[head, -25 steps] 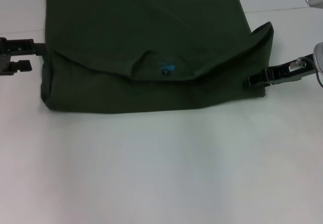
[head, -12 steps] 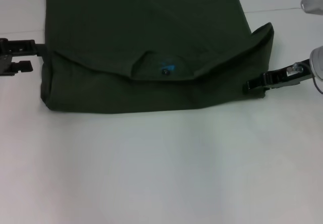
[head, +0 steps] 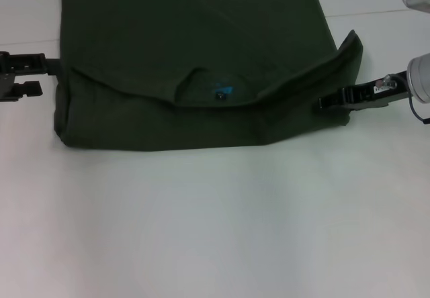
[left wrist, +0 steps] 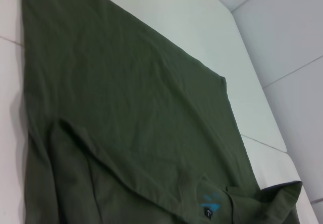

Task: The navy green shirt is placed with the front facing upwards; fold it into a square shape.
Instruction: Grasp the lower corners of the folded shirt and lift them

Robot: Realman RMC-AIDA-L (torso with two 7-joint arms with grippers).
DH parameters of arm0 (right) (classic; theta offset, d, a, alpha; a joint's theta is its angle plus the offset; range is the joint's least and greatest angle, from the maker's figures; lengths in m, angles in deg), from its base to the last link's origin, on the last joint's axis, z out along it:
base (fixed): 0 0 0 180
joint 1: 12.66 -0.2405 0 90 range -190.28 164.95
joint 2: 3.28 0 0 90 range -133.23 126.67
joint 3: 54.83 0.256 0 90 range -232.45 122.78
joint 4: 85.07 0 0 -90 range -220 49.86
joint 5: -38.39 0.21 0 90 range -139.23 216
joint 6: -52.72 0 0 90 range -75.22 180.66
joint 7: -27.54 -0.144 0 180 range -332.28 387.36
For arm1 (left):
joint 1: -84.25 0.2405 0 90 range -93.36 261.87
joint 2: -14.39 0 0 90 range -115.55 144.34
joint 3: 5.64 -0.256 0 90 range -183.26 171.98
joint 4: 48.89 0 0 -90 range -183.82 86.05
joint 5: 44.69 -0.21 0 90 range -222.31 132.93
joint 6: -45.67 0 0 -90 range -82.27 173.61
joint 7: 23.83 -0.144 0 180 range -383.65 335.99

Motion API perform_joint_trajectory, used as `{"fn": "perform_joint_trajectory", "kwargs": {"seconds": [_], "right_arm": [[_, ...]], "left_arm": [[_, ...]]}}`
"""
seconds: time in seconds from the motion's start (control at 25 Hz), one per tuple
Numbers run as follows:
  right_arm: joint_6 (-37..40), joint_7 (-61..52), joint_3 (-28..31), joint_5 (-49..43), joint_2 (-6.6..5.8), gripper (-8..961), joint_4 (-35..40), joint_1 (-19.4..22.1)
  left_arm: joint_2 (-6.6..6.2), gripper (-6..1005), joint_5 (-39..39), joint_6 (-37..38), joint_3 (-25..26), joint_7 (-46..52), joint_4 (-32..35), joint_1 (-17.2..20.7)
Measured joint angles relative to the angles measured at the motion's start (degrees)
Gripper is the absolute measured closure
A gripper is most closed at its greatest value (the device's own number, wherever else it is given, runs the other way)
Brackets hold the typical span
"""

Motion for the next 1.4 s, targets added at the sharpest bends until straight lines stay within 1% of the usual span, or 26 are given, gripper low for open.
{"fn": "perform_joint_trajectory", "kwargs": {"seconds": [0.44,0.64,0.88,1.04,1.08,1.2,1.4], "right_arm": [[2.7,-0.5,-0.2,-0.2,-0.08,338,0.5,-0.1],[5.7,-0.7,-0.1,-0.1,-1.3,549,1.5,-0.3],[7.0,-1.0,0.0,-0.2,-2.31,673,1.6,-0.3],[7.8,-1.2,0.0,-0.2,-2.79,755,1.6,-0.1],[8.0,-1.2,0.0,-0.2,-2.87,776,1.6,-0.1],[8.8,-1.3,0.0,-0.2,-3.09,900,1.6,-0.2],[9.5,-1.5,-0.1,-0.3,-3.62,900,1.6,-0.3]], "left_arm": [[0.05,233,0.1,-0.1,-0.2,0.0,0.0,0.0],[0.08,233,0.1,-0.1,-0.2,0.1,0.0,0.0],[-0.24,234,-1.2,-0.2,0.0,0.7,-0.1,-0.3],[-0.51,234,-5.9,-1.5,-0.2,1.3,-1.3,-1.1],[-0.75,234,-7.8,-2.0,-0.2,1.4,-2.6,-1.8],[-1.17,234,-11.3,-3.2,-0.4,1.4,-5.5,-3.2],[-1.1,234,-12.0,-4.6,-0.7,1.4,-6.9,-4.0]]}}
